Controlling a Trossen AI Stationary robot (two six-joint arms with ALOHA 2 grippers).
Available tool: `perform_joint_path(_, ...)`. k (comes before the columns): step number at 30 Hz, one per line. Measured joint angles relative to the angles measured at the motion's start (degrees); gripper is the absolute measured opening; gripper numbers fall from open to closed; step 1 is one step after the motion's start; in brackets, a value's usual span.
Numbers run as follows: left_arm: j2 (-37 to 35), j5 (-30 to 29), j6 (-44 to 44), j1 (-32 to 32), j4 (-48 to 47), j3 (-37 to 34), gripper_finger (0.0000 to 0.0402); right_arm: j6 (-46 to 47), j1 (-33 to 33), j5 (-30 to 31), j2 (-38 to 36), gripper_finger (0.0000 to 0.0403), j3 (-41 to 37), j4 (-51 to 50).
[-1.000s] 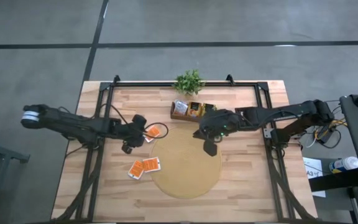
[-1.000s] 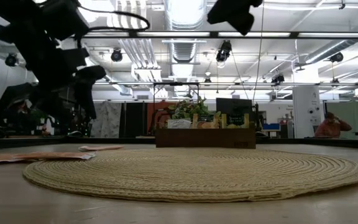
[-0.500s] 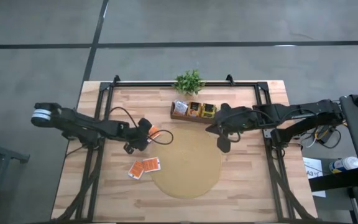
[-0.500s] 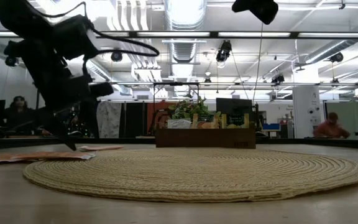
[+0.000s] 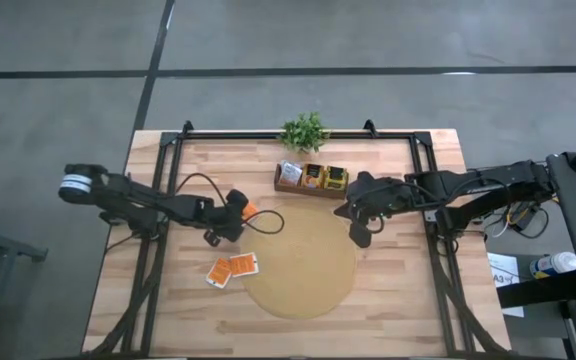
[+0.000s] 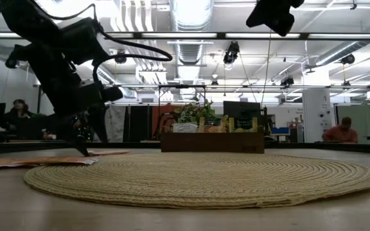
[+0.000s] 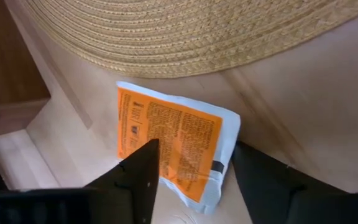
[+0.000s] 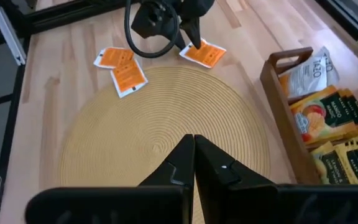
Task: Pick & Place Tea
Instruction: Put the white tea bag into the left section of the wooden organizer
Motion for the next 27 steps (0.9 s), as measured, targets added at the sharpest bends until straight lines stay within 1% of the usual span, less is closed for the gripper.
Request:
perform_joint_path(7,2.5,0.1,0.0,0.0,-0.1,0.8,0.0122,0.0,0.3,0.0,0.0,0.0008,0.4,0.5)
perform_joint_path(10,3.6,0.2,-0.5,0.0,-0.1,1.3,0.0076,-0.4,0.3,0.0,0.0,0.0008,1.0,0.4)
perform_joint_path(13,4.2,0.2,-1.8,0.0,-0.7,2.2,0.002,-0.7,0.3,0.0,-0.1,0.0008,1.3,0.4)
perform_joint_path(14,4.3,0.3,-2.4,0.0,-0.9,2.4,0.0011,-1.1,0.3,0.0,-0.3,0.0008,1.2,0.3)
perform_joint_path(18,4.5,0.3,-4.2,0.1,-1.2,3.7,0.0001,-2.6,0.3,0.0,-1.0,0.0008,1.1,0.2)
perform_joint_path(22,4.4,-1.3,-4.9,0.1,-2.2,5.6,0.0001,-3.2,0.3,0.0,-2.0,0.0008,1.1,0.2)
perform_joint_path(25,4.3,-2.2,-5.7,0.1,-2.6,7.6,0.0,-3.2,0.3,0.4,-2.9,0.0008,1.1,0.1)
perform_joint_path(27,4.2,-2.2,-5.8,0.1,-4.7,9.7,0.0,-3.2,0.3,1.0,-3.6,0.0008,1.1,0.1)
